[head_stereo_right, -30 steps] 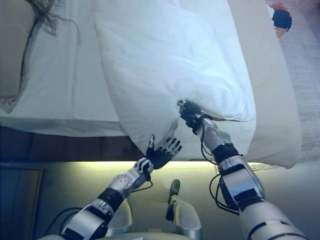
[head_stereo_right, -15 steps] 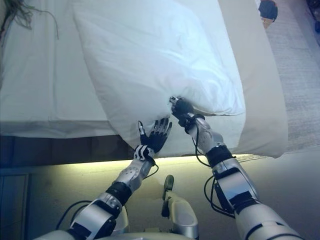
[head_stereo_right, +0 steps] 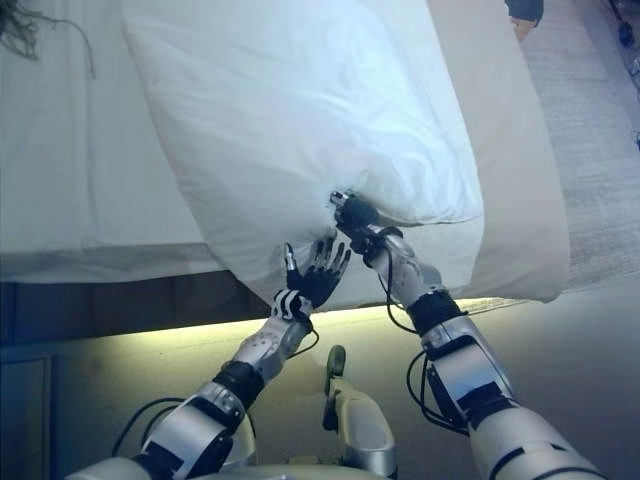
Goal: Make the bed neatly
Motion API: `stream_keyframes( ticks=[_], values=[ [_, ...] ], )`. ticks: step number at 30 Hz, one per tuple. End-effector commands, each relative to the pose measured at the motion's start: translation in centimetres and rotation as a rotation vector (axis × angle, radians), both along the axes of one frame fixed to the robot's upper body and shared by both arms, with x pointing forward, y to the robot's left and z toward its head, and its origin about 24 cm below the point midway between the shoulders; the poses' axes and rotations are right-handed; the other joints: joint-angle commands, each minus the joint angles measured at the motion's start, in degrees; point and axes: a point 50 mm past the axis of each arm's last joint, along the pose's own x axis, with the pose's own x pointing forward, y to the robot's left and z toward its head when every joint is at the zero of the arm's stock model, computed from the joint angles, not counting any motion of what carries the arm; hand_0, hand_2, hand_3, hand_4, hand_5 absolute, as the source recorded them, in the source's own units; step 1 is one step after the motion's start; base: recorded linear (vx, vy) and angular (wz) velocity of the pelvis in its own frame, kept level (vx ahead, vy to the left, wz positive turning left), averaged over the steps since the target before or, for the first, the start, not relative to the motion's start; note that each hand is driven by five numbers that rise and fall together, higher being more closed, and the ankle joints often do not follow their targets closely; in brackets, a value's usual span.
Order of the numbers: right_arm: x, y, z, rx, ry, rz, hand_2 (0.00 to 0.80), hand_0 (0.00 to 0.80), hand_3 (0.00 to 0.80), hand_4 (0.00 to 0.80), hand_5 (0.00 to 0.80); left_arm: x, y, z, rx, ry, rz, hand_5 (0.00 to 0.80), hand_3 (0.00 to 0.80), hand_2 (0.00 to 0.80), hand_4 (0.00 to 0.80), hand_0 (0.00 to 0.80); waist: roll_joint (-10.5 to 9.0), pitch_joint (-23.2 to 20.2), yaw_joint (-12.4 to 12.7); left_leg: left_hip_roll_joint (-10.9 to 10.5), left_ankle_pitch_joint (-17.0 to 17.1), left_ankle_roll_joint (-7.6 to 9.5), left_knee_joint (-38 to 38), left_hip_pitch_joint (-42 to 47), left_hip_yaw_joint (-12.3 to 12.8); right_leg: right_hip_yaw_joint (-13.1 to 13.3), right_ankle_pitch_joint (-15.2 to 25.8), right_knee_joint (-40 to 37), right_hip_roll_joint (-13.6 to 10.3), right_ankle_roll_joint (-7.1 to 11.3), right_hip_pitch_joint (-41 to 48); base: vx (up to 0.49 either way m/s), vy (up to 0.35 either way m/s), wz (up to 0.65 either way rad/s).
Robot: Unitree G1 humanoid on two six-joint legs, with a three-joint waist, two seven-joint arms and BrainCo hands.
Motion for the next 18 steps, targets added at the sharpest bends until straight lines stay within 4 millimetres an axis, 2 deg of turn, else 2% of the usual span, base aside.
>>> stream_keyframes(
  ticks=[1, 5, 7, 12, 18],
  values=[
    [0.4, 1.7, 7.7, 0.103, -0.286, 0.085, 0.800, 0.800, 0.800, 0.800, 0.800, -1.1, -7.1, 2.8, -0.085, -0.005, -0.228, 0.000, 0.000, 0.000, 0.000, 0.000, 1.60, -0.22, -0.54, 2.07, 4.50, 0.61, -2.15, -2.65, -0.92, -0.43, -2.13, 4.71, -2.19, 2.19, -0.09, 0.000, 0.000, 0.00],
    [0.3, 2.0, 8.2, 0.092, -0.300, 0.088, 0.800, 0.800, 0.800, 0.800, 0.800, -1.8, -6.8, 1.4, -0.068, 0.048, -0.221, 0.000, 0.000, 0.000, 0.000, 0.000, 1.93, 0.42, -0.40, 1.87, 4.73, 0.65, -2.33, -2.87, -1.15, -0.49, -2.08, 4.83, -2.30, 2.14, -0.45, 0.000, 0.000, 0.00],
    [0.4, 1.9, 8.3, 0.090, -0.303, 0.091, 0.800, 0.800, 0.800, 0.800, 0.800, -1.8, -6.7, 1.3, -0.078, 0.042, -0.221, 0.000, 0.000, 0.000, 0.000, 0.000, 1.84, 0.59, -0.33, 1.89, 4.79, 0.59, -2.43, -2.89, -1.11, -0.57, -2.03, 4.82, -2.31, 2.20, -0.58, 0.000, 0.000, 0.00],
    [0.5, 1.7, 8.7, 0.093, -0.309, 0.094, 0.800, 0.800, 0.800, 0.800, 0.800, -1.3, -6.5, 2.1, -0.122, -0.038, -0.166, 0.000, 0.000, 0.000, 0.000, 0.000, 1.92, 0.94, -0.36, 1.81, 4.95, 0.54, -2.66, -2.85, -1.15, -0.74, -1.92, 4.79, -2.34, 2.29, -0.63, 0.000, 0.000, 0.00],
    [0.6, 1.0, 8.7, 0.110, -0.305, 0.085, 0.800, 0.800, 0.800, 0.800, 0.800, 0.6, -4.6, 3.4, -0.148, -0.134, 0.001, 0.000, 0.000, 0.000, 0.000, 0.000, 2.41, 0.93, -0.58, 1.90, 5.25, 0.42, -2.64, -3.09, -1.41, -0.77, -2.24, 5.31, -2.45, 2.20, -1.07, 0.000, 0.000, 0.00]
  ],
)
